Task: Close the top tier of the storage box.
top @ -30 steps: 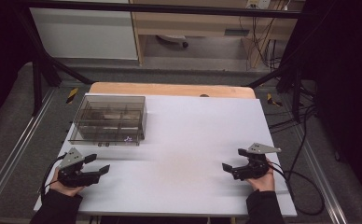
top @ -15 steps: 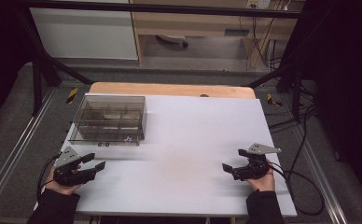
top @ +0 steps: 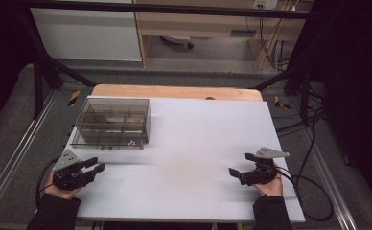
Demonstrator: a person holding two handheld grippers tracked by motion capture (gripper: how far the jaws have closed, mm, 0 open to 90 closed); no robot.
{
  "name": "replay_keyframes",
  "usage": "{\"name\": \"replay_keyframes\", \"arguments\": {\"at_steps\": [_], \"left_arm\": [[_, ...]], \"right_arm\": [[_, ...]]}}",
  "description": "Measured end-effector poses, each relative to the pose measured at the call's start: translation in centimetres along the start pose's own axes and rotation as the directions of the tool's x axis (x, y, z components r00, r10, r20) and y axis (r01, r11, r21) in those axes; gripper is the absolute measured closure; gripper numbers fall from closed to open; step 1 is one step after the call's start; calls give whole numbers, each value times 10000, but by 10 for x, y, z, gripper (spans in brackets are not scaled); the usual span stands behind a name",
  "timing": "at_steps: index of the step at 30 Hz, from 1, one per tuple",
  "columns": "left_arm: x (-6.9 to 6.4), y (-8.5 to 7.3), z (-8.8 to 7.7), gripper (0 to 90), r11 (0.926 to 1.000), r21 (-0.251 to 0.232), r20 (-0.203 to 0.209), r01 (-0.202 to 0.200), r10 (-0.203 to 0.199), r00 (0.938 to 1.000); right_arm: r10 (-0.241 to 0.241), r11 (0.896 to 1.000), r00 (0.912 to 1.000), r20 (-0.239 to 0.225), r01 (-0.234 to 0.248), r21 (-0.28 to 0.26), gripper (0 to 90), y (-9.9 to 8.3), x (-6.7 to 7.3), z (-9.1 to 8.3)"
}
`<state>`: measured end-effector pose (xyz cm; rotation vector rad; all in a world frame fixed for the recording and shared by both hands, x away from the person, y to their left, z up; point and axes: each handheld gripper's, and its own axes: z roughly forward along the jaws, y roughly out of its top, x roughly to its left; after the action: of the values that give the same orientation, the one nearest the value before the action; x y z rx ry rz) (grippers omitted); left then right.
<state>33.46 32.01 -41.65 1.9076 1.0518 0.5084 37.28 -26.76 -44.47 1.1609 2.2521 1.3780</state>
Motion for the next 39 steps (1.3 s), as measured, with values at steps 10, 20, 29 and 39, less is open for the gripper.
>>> {"name": "replay_keyframes", "arguments": {"at_steps": [10,20,29,39], "left_arm": [[1,2,-1,703,10000,24,-191,92,-91,9998],[4,4,0,806,9997,148,-496,188,-180,9986],[5,10,0,873,9996,209,-548,190,-178,9983],[8,16,1,893,9990,389,-674,219,-193,9975]], "right_arm": [[16,10000,10000,2,-16,0,1,0,0,0],[28,10000,10000,-22,-28,60,1,0,1,1],[-51,9999,10000,3,51,117,1,-1,1,2],[-37,10000,10000,-3,37,77,1,-1,1,1]]}}
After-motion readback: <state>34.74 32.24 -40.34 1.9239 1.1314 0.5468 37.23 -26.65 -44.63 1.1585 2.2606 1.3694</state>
